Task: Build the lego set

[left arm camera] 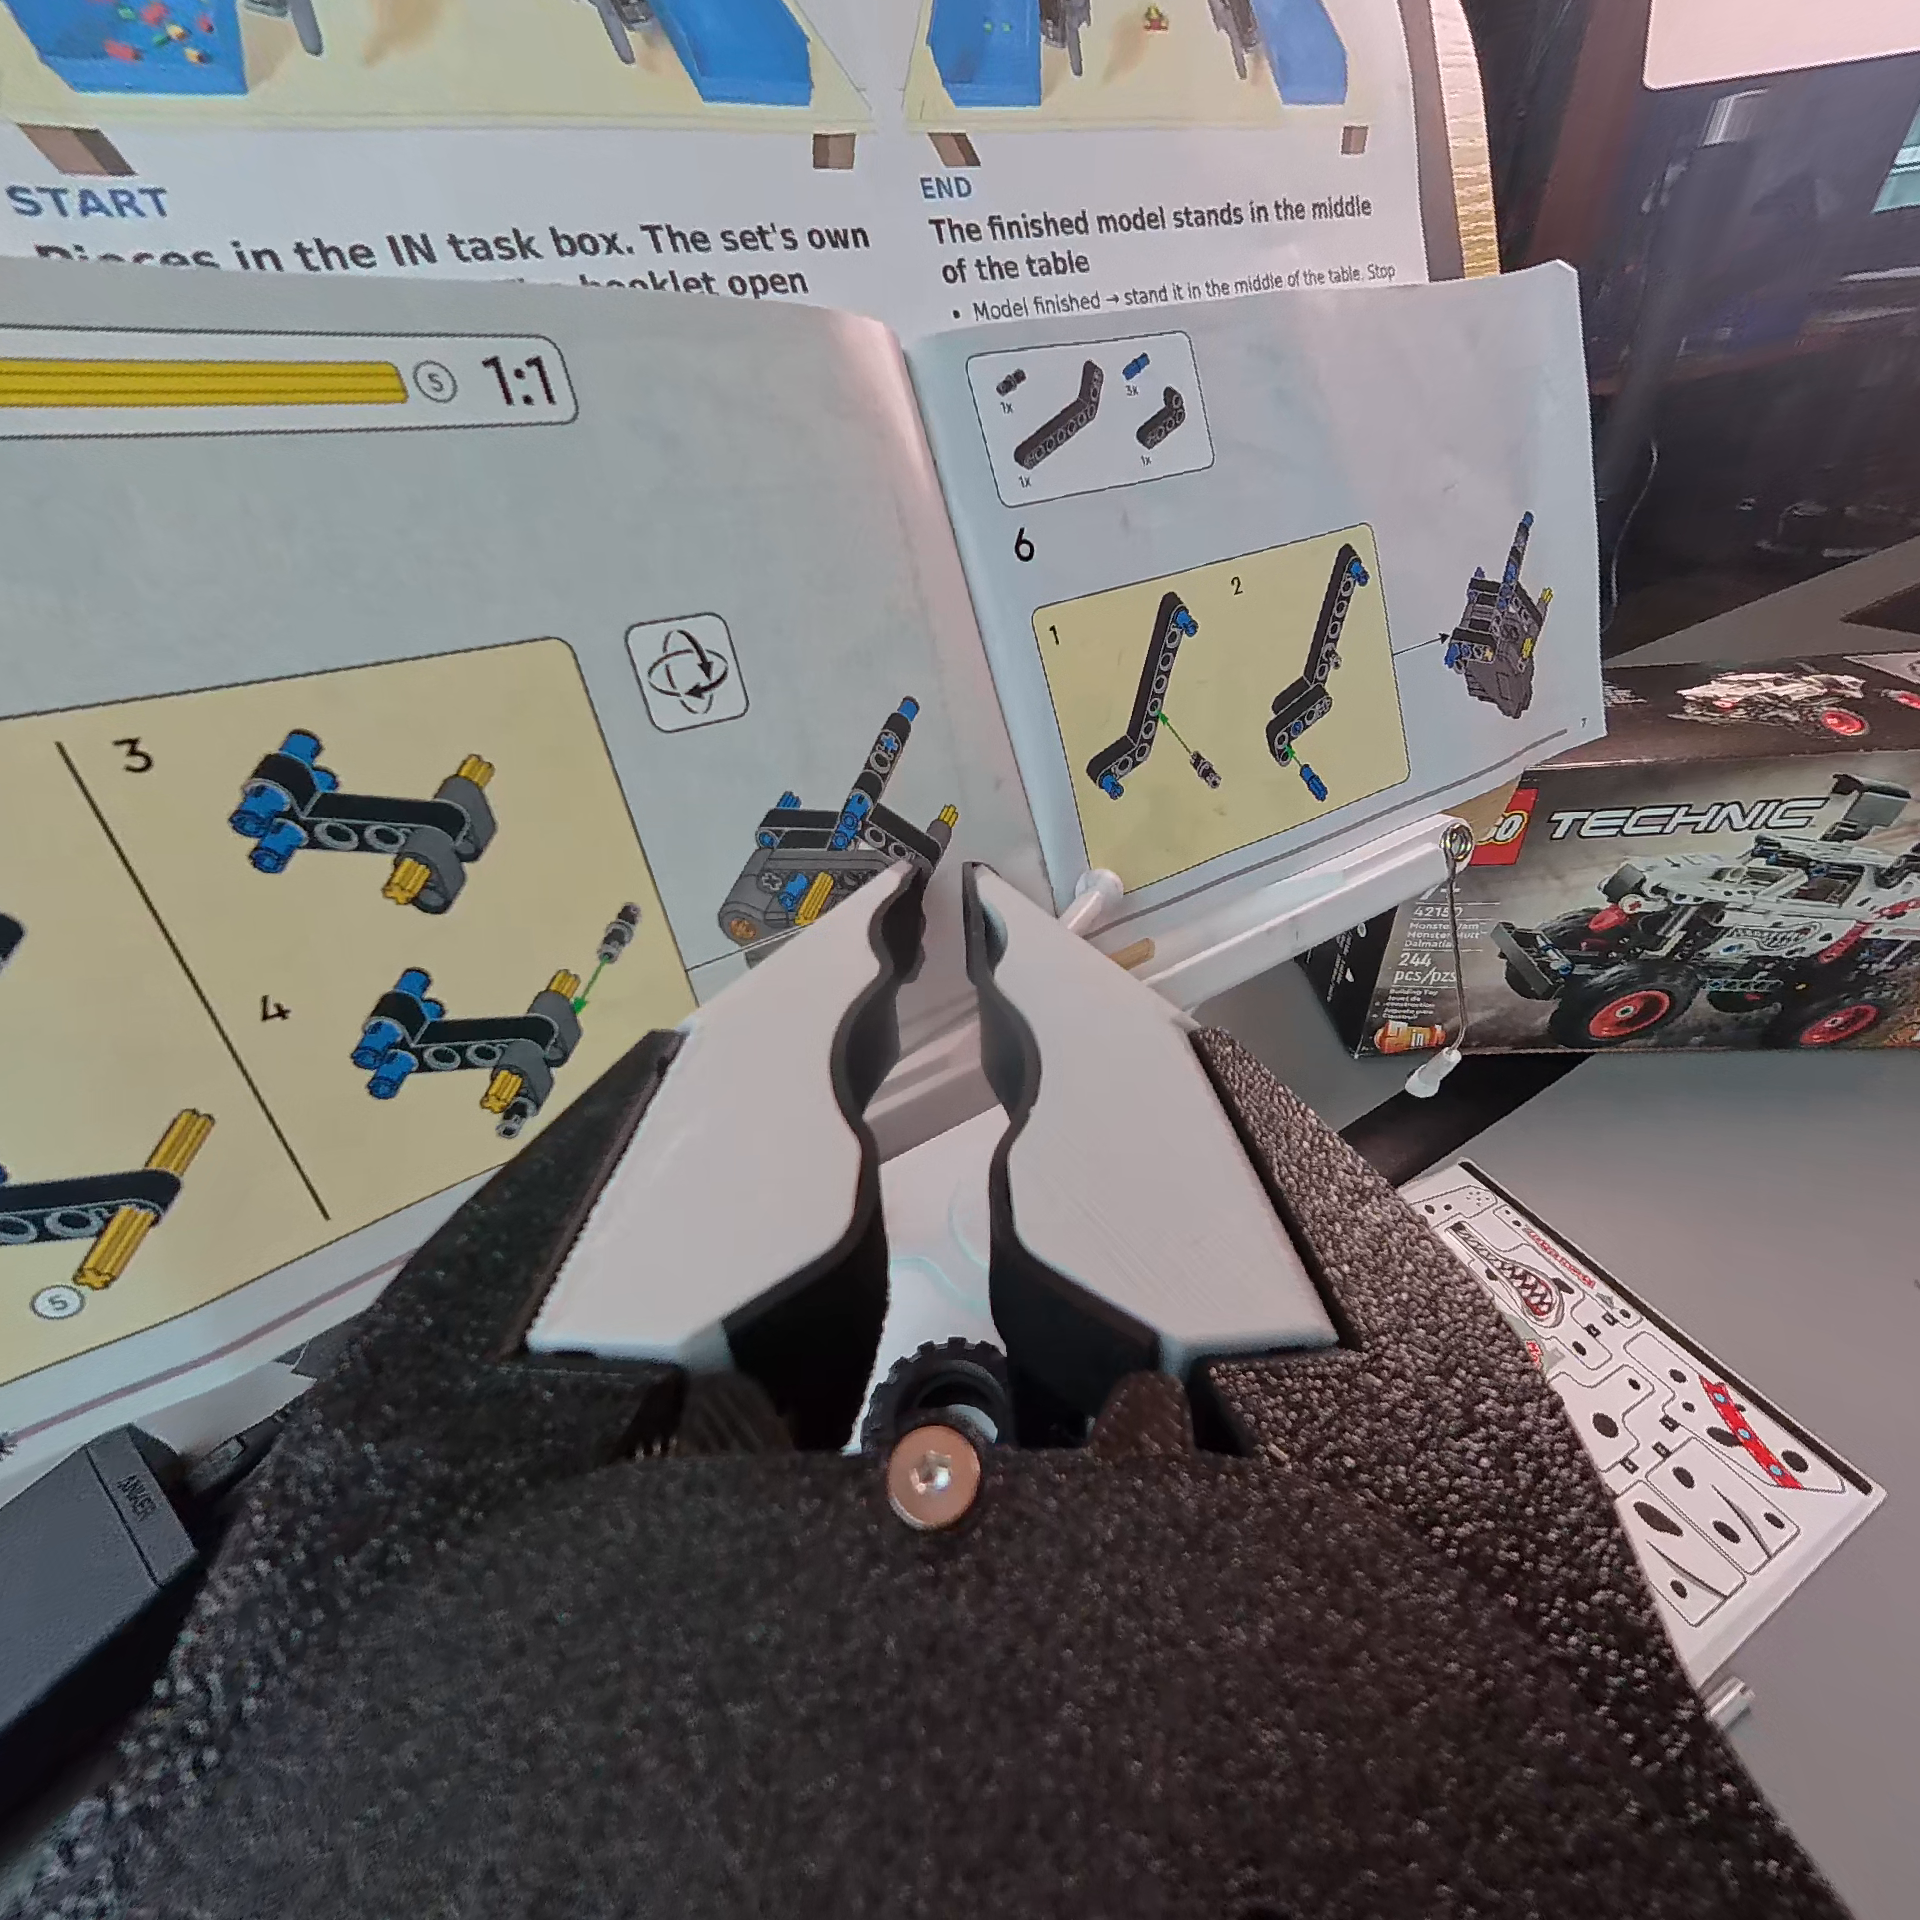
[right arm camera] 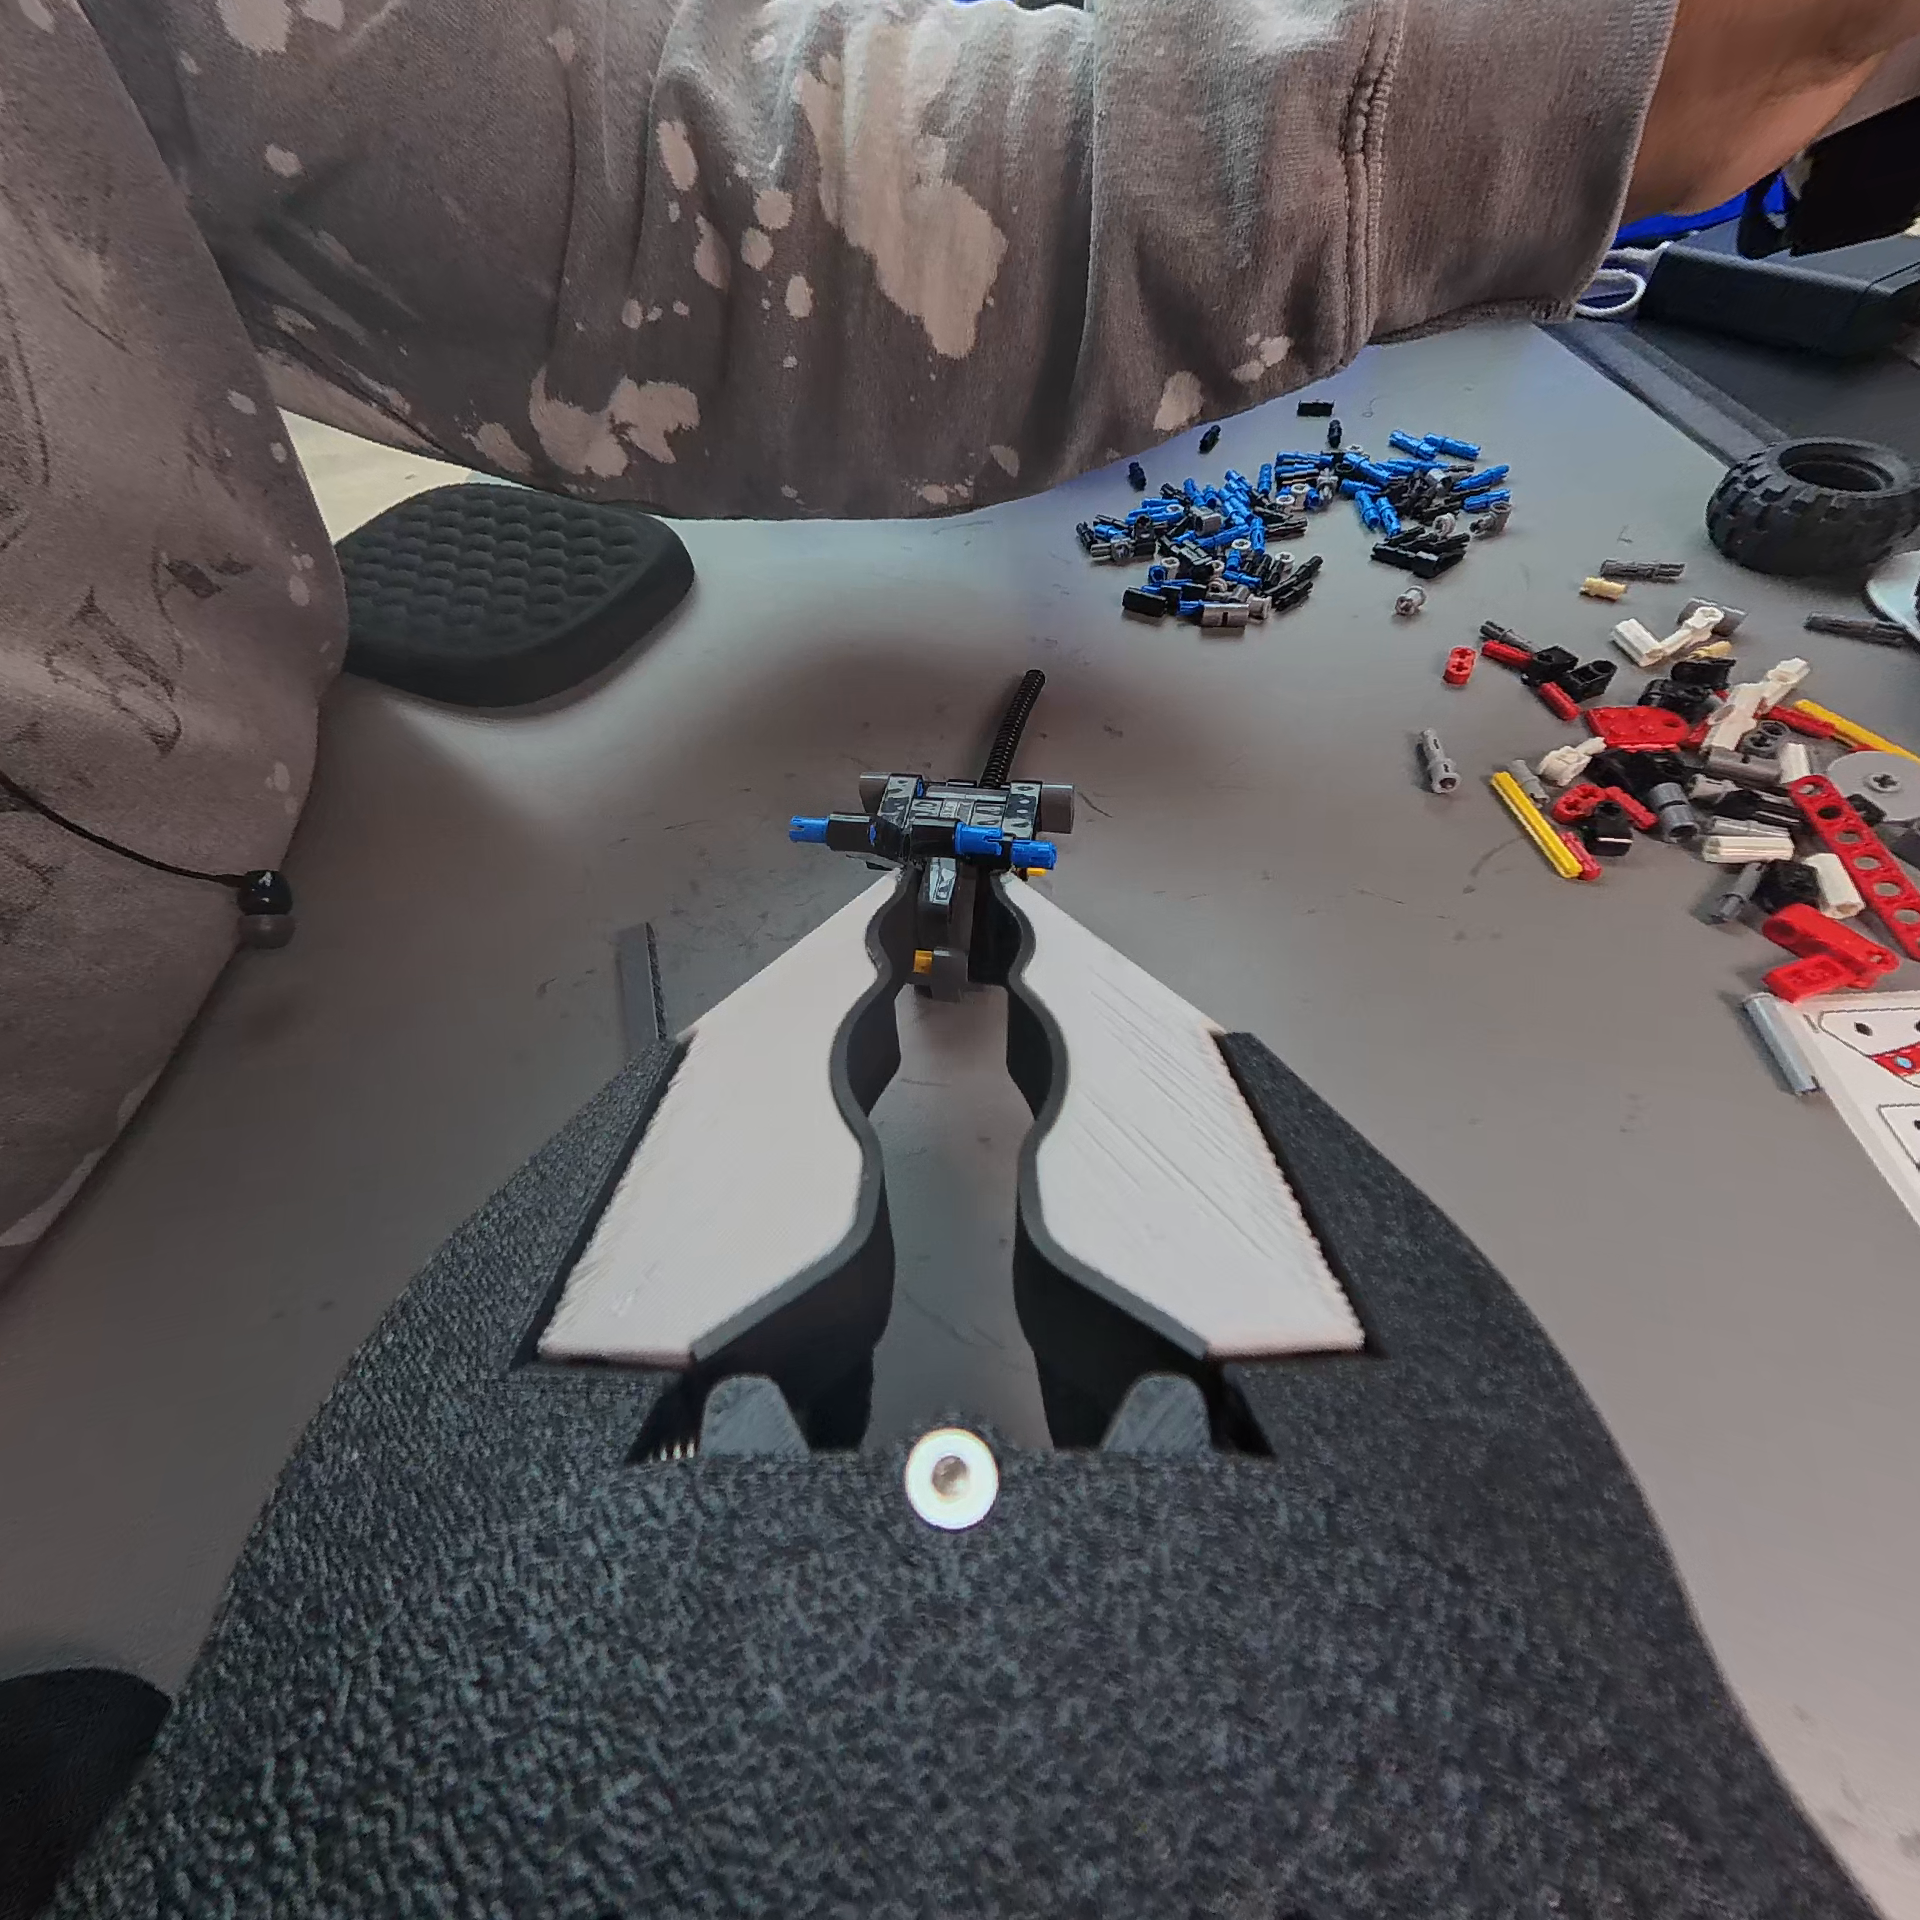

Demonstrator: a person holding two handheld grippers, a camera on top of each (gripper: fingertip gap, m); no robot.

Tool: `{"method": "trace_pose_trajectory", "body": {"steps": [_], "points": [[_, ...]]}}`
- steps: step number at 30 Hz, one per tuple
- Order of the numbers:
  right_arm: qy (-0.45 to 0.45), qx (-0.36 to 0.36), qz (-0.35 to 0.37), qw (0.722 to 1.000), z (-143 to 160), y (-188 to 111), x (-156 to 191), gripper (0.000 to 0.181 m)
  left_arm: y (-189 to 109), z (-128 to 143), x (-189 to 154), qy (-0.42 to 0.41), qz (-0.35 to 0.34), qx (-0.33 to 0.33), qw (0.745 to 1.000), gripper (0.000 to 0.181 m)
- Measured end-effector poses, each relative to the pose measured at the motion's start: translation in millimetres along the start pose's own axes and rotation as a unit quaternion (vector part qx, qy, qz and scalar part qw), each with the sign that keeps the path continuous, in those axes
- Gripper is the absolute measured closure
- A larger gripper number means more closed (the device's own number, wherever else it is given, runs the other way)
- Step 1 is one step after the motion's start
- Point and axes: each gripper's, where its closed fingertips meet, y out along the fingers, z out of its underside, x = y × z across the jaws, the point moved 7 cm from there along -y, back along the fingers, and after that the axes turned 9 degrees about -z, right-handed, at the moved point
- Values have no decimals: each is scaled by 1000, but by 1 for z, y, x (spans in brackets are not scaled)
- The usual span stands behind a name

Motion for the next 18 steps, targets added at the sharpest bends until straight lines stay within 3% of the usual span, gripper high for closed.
{"method": "trace_pose_trajectory", "body": {"steps": [18], "points": [[0,0,5,1000,0,-1,-1,167,5,-4,-25,6,24,-4,1000,172]]}}
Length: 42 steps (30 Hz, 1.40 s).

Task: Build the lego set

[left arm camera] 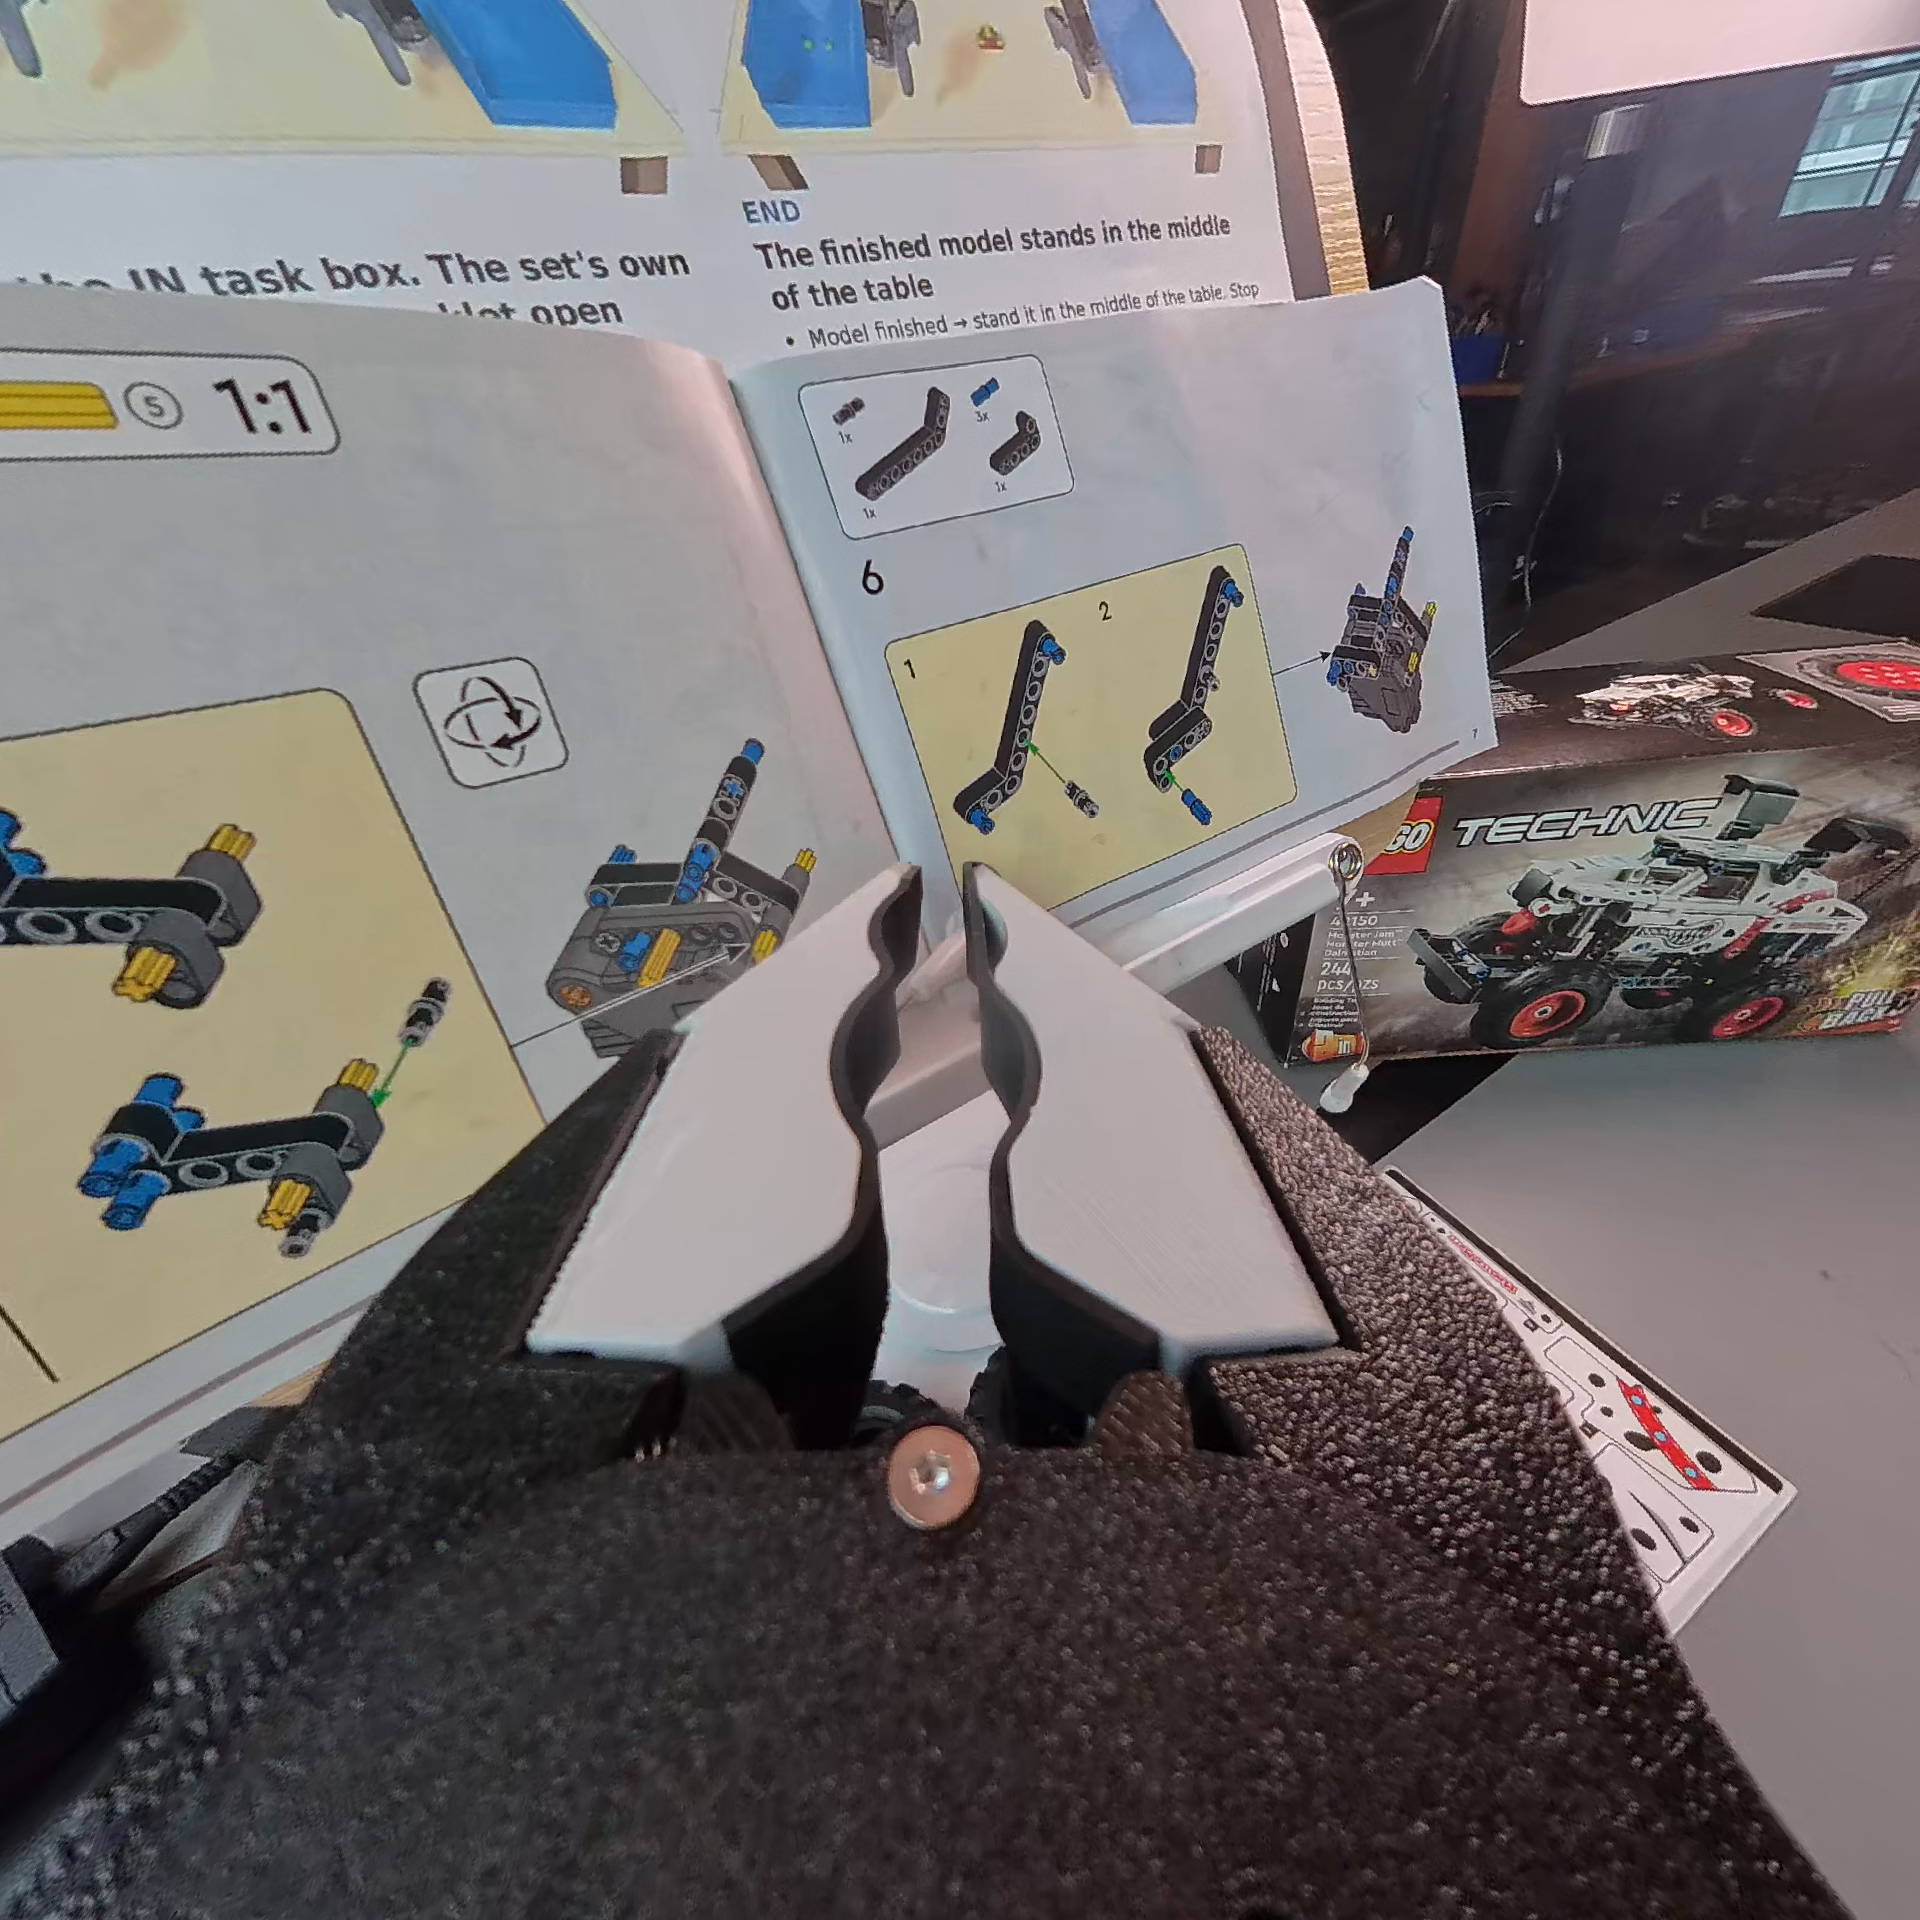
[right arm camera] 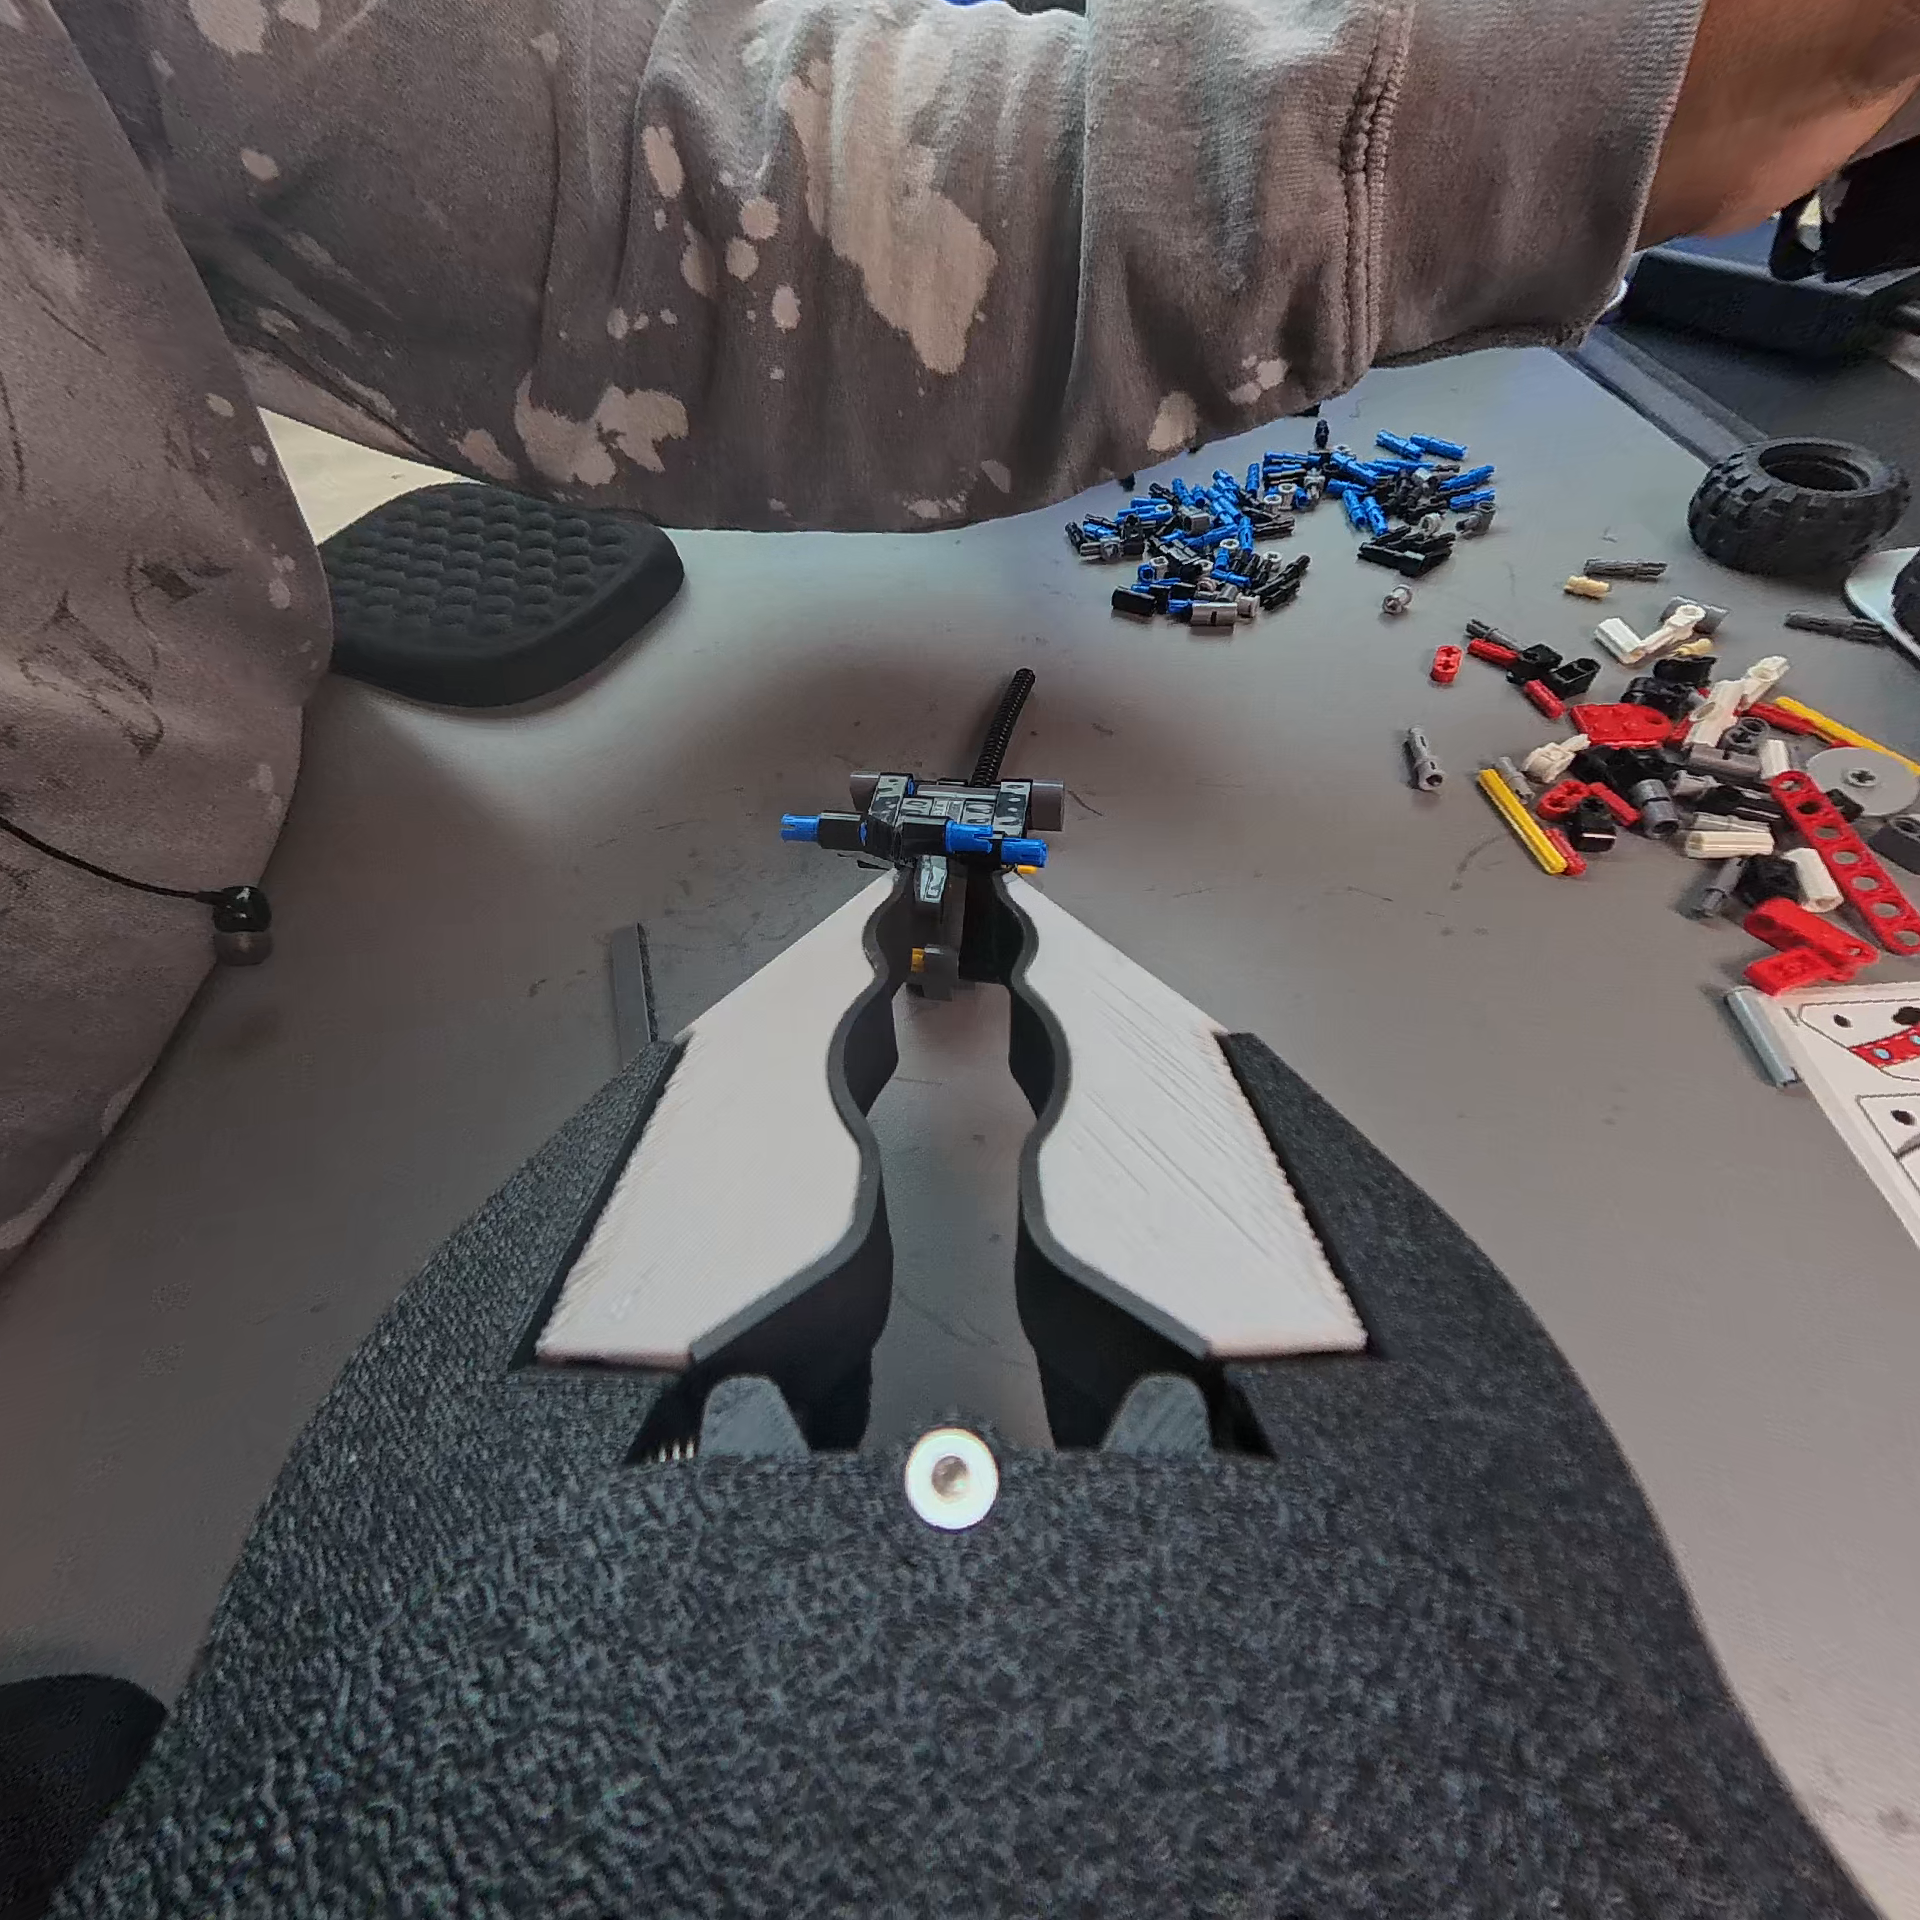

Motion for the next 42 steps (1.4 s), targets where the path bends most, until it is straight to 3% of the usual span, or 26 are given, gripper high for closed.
{"method": "trace_pose_trajectory", "body": {"steps": [16,42], "points": [[1,2,1,1000,1,2,-1,166,6,-2,-22,9,20,2,1000,172],[2,5,3,1000,2,1,-2,164,11,4,-29,12,27,7,1000,172]]}}
